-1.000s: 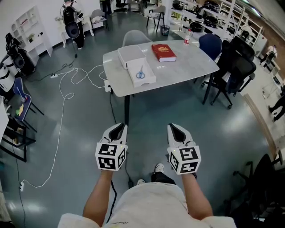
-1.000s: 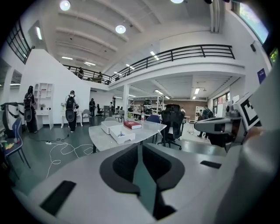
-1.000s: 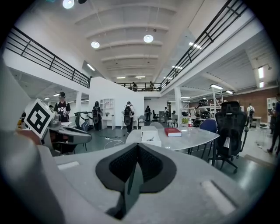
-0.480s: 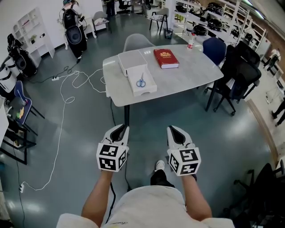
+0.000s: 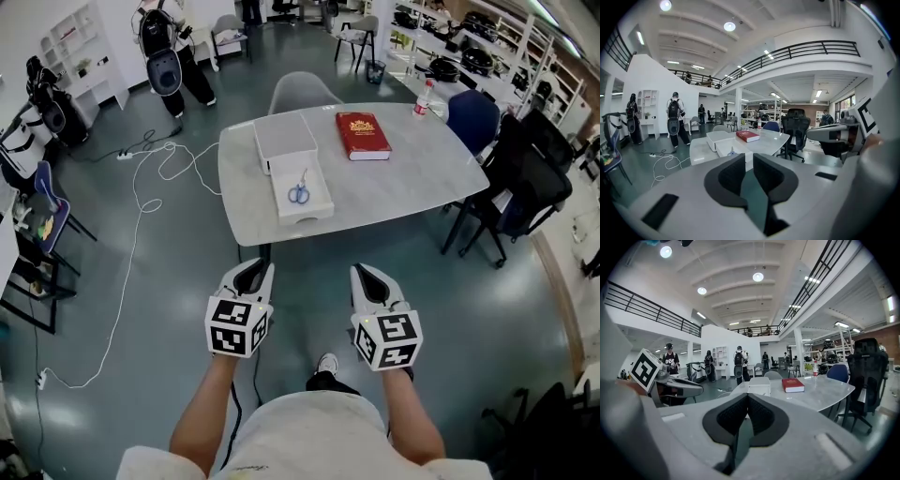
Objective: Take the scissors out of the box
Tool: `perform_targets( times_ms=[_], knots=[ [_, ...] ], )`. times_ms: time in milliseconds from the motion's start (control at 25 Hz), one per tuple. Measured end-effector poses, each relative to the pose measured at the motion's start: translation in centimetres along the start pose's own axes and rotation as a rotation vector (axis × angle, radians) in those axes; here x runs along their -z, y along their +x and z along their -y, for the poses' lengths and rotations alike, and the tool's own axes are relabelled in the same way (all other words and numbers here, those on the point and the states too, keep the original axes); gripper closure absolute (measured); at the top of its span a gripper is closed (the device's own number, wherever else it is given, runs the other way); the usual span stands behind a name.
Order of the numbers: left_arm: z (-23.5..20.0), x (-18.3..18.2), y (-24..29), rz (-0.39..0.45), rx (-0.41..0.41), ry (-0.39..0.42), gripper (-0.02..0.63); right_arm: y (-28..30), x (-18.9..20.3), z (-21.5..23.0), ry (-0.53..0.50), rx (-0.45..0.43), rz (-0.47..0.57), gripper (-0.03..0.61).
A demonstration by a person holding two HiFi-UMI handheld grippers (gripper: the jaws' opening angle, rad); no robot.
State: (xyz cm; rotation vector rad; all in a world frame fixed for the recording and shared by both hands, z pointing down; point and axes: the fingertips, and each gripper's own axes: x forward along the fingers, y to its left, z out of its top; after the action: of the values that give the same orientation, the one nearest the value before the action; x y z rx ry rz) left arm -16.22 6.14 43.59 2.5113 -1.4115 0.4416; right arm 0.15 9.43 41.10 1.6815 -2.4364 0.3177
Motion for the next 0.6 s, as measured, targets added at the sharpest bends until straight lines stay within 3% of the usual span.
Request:
perform_targets(
  times_ms=[600],
  knots=[
    [0.9, -1.9, 10.2, -0.057, -0.068, -0.021, 0.551, 7.0, -1.6, 8.8, -0.006, -0.106, -0.016, 0.574]
  ],
)
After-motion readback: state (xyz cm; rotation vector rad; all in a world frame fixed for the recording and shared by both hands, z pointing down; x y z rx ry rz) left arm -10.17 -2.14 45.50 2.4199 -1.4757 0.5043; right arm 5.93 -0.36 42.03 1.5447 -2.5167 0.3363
